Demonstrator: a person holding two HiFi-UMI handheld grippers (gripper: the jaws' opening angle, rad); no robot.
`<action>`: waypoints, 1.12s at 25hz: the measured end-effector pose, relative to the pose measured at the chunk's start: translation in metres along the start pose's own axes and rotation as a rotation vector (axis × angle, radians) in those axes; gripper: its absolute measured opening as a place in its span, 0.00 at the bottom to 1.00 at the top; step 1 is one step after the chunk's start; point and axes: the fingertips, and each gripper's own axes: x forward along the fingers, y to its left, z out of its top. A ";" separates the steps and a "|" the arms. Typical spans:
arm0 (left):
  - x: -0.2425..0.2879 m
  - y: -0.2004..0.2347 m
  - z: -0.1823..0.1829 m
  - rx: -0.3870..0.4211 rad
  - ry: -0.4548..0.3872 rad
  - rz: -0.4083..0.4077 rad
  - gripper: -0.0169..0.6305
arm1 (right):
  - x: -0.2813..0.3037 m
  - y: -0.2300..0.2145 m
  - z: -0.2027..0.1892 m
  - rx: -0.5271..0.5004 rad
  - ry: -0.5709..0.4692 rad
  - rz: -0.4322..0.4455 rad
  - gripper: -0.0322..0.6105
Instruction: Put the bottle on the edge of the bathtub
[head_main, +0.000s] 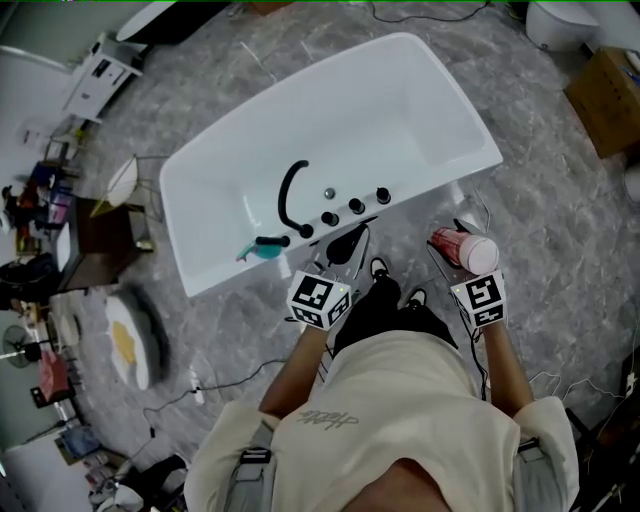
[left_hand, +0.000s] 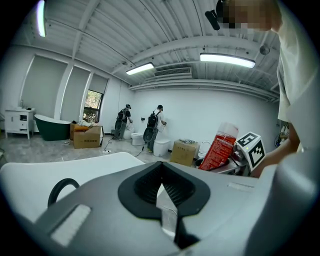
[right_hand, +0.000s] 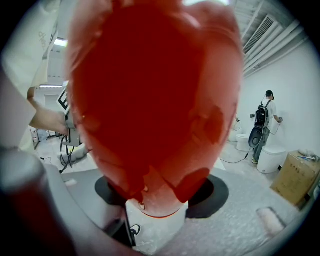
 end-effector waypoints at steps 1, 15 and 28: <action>0.002 0.005 0.002 -0.004 -0.006 -0.005 0.04 | 0.005 0.001 0.002 -0.002 0.004 -0.002 0.49; 0.079 0.087 0.007 -0.018 0.066 -0.055 0.04 | 0.118 -0.057 -0.020 0.000 0.086 -0.058 0.49; 0.118 0.102 -0.050 -0.146 0.147 0.035 0.04 | 0.237 -0.071 -0.143 0.021 0.180 0.084 0.49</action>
